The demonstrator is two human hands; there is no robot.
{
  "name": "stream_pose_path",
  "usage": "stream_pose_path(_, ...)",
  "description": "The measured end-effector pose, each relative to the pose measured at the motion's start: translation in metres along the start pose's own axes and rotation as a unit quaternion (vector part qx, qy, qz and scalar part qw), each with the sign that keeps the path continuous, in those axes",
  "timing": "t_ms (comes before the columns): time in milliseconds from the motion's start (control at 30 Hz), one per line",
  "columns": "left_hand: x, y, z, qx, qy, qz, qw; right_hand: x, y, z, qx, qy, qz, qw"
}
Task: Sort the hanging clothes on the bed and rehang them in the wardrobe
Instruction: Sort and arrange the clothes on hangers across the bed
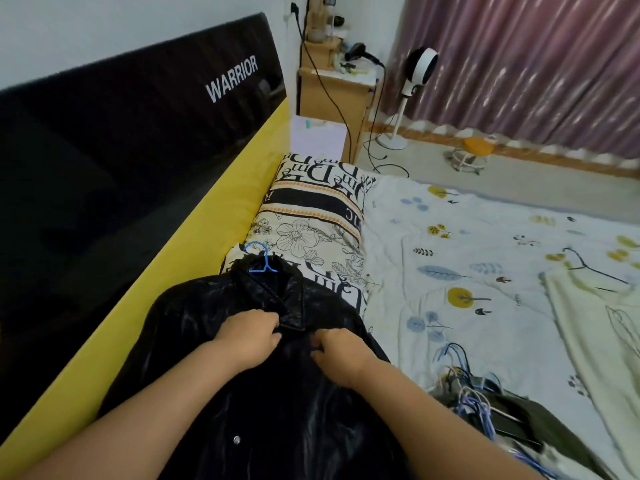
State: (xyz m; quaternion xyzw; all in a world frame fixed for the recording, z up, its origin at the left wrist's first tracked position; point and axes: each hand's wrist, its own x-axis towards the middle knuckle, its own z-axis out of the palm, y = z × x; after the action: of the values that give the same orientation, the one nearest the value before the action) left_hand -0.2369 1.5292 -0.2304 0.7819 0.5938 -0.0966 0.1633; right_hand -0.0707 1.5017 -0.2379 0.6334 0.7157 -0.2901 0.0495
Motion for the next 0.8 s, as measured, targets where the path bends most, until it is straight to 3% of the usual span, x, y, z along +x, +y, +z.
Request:
stream_pose_path(200, -0.029, 0.061, -0.015, -0.024, -0.070, 0.071, 0.995, -0.069, 0.033, -0.018, -0.015, 0.033, 0.017, 0.999)
stream_pose_path(400, -0.053, 0.140, -0.012, -0.012, -0.075, 0.130, 0.989, -0.135, 0.087, -0.028, -0.013, 0.037, 0.054, 0.998)
stream_pose_path(800, -0.091, 0.300, 0.088, -0.050, -0.085, 0.170, 0.980, -0.240, 0.255, 0.017, -0.028, 0.033, 0.175, 0.984)
